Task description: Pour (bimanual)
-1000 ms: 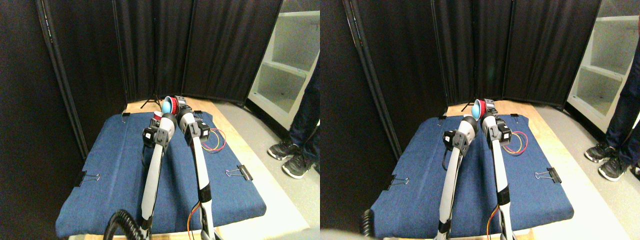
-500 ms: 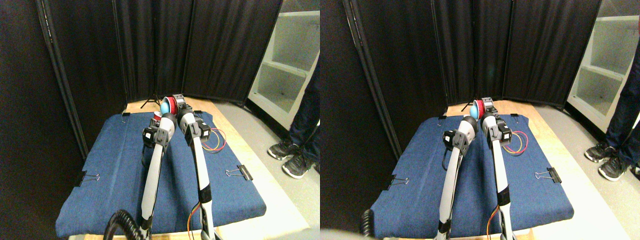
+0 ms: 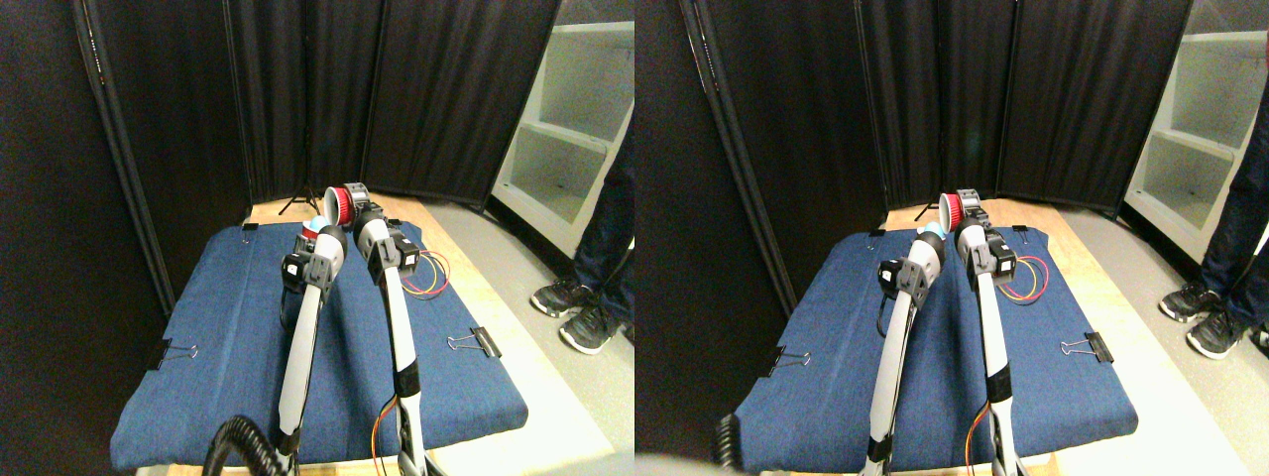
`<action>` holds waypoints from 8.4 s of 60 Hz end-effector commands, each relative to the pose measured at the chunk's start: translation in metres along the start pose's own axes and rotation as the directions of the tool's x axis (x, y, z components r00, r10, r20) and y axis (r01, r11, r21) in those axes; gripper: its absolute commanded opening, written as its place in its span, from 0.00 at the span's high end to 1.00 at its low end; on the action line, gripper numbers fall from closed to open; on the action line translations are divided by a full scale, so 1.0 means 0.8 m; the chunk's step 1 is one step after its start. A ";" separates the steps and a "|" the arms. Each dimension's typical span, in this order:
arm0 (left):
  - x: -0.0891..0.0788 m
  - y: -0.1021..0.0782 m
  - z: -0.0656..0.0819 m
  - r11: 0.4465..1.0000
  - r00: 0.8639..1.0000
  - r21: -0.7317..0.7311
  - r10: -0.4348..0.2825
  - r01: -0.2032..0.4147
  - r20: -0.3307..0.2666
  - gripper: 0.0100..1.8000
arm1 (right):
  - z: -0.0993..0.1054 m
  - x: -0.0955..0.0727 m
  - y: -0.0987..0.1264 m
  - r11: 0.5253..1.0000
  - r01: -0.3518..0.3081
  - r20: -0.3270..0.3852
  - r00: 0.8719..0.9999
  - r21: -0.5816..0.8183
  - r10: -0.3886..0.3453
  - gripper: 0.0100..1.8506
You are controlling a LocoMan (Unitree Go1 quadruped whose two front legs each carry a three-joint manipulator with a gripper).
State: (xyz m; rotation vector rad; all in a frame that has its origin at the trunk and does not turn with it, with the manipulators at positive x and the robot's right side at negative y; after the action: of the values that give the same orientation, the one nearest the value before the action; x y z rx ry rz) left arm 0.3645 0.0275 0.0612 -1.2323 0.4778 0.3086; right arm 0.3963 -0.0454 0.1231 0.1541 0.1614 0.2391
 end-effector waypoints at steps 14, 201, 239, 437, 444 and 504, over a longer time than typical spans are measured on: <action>0.003 -0.011 0.005 0.999 0.999 -0.014 -0.043 0.043 0.016 0.82 | -0.001 0.009 -0.028 0.850 0.082 0.052 0.991 0.521 -0.127 0.83; 0.114 0.141 0.070 0.992 0.929 -0.126 0.031 0.017 0.369 0.82 | -0.163 0.016 -0.128 0.211 0.205 -0.086 0.880 0.956 -0.467 0.83; 0.105 0.146 0.069 0.998 0.930 -0.063 0.041 -0.020 0.364 0.46 | -0.164 0.008 -0.133 0.188 0.288 -0.200 0.902 0.939 -0.381 0.39; -0.083 0.104 0.070 -0.314 0.813 0.946 -0.527 0.084 -0.247 0.22 | -0.086 -0.133 -0.088 0.935 -0.039 0.324 0.942 0.353 -0.084 0.83; -0.076 0.106 0.074 -0.290 0.726 0.937 -0.601 0.193 -0.335 0.31 | -0.086 -0.133 -0.088 0.933 -0.043 0.324 0.942 0.358 -0.081 0.83; -0.083 0.103 0.085 -0.389 0.602 0.886 -0.653 0.253 -0.459 0.46 | -0.091 -0.142 -0.082 0.922 -0.056 0.329 0.941 0.384 -0.080 0.81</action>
State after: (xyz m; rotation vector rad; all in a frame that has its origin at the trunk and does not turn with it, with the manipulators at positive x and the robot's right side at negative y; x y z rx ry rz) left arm 0.2843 0.1132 0.0318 0.3495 -0.1644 -0.5728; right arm 0.2963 -0.1311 0.0539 0.5601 -0.0996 0.1470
